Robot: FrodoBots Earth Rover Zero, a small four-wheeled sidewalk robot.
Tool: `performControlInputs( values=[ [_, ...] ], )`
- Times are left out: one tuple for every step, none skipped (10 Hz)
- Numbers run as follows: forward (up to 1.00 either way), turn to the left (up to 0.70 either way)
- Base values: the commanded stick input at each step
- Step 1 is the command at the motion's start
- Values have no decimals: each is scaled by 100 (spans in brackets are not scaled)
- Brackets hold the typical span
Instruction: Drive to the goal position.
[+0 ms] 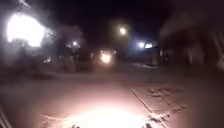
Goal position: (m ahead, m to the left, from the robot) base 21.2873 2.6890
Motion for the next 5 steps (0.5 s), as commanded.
performControlInputs(
  values=[
    [70, 0],
    [70, 0],
    [70, 0],
    [70, 0],
    [70, 0]
  ],
)
